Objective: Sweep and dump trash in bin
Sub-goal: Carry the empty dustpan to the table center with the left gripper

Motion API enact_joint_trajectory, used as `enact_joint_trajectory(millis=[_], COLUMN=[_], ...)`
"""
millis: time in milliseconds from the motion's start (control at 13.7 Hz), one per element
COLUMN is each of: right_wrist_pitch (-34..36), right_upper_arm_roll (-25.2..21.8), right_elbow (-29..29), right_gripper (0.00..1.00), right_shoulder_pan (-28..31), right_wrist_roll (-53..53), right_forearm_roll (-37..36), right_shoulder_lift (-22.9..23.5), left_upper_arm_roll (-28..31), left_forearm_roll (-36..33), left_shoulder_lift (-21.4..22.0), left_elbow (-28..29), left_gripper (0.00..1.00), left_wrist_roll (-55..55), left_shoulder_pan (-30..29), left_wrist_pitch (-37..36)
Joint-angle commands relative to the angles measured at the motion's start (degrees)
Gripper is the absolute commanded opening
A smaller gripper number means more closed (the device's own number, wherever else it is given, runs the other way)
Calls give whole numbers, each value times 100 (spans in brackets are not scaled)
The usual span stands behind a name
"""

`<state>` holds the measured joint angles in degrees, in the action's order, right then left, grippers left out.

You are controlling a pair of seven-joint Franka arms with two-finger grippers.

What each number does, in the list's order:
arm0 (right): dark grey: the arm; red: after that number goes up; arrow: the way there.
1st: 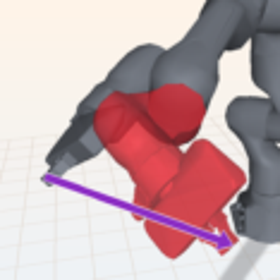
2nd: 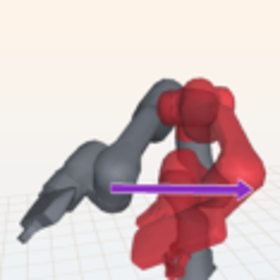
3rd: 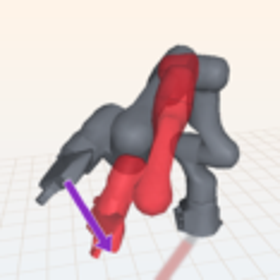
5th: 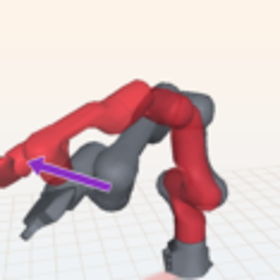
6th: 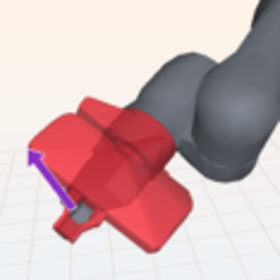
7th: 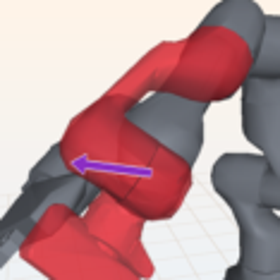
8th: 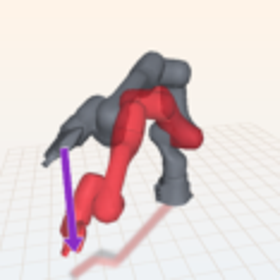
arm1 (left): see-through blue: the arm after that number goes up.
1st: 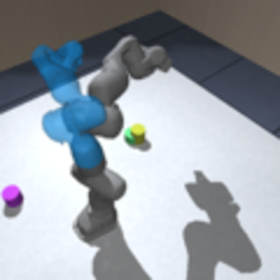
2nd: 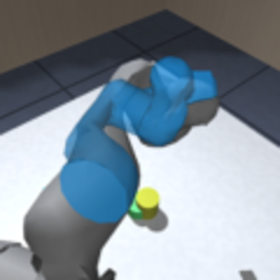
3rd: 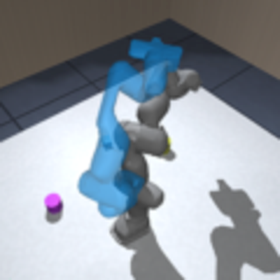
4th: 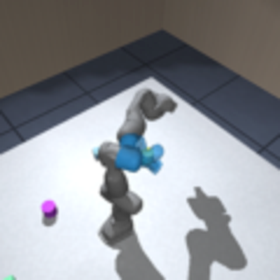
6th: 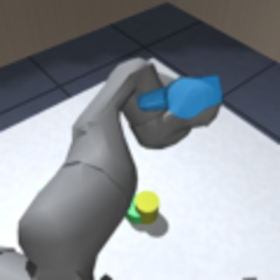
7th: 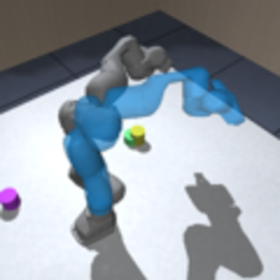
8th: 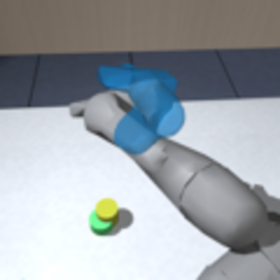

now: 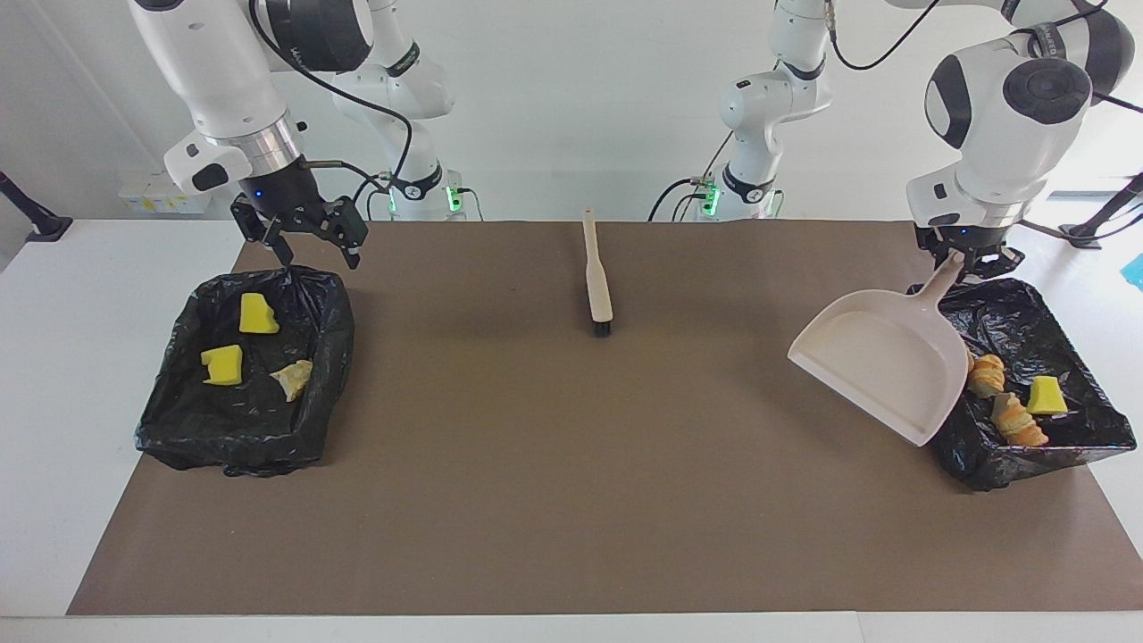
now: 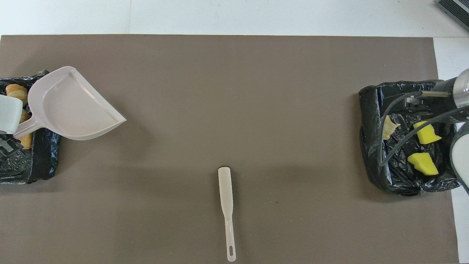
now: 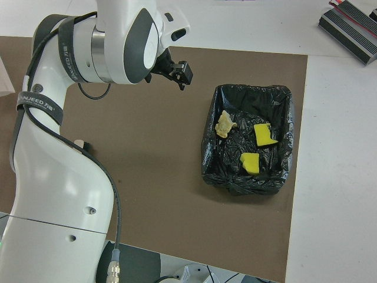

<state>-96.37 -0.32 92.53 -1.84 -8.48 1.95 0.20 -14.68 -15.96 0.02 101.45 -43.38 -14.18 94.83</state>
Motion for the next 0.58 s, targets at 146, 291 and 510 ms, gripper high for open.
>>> enact_joint_trajectory(millis=[146, 291, 510], right_wrist_pitch=[-58, -58, -58], right_upper_arm_roll=[-90, -82, -73], right_elbow=[178, 169, 169], right_gripper=[100, 100, 100], right_shoulder_pan=[149, 149, 149], right_wrist_roll=[145, 136, 136], right_forearm_roll=[-36, -10, -10], right_shoulder_lift=[-152, -152, -152], left_upper_arm_roll=[53, 53, 53], left_forearm_roll=[497, 681, 911], left_shoulder_lift=[-106, -220, -414], left_elbow=[217, 217, 209], left_gripper=[0, 0, 0], left_wrist_roll=[2022, 2910, 4132], left_shoulder_pan=[642, 924, 1468], left_wrist_pitch=[298, 474, 843])
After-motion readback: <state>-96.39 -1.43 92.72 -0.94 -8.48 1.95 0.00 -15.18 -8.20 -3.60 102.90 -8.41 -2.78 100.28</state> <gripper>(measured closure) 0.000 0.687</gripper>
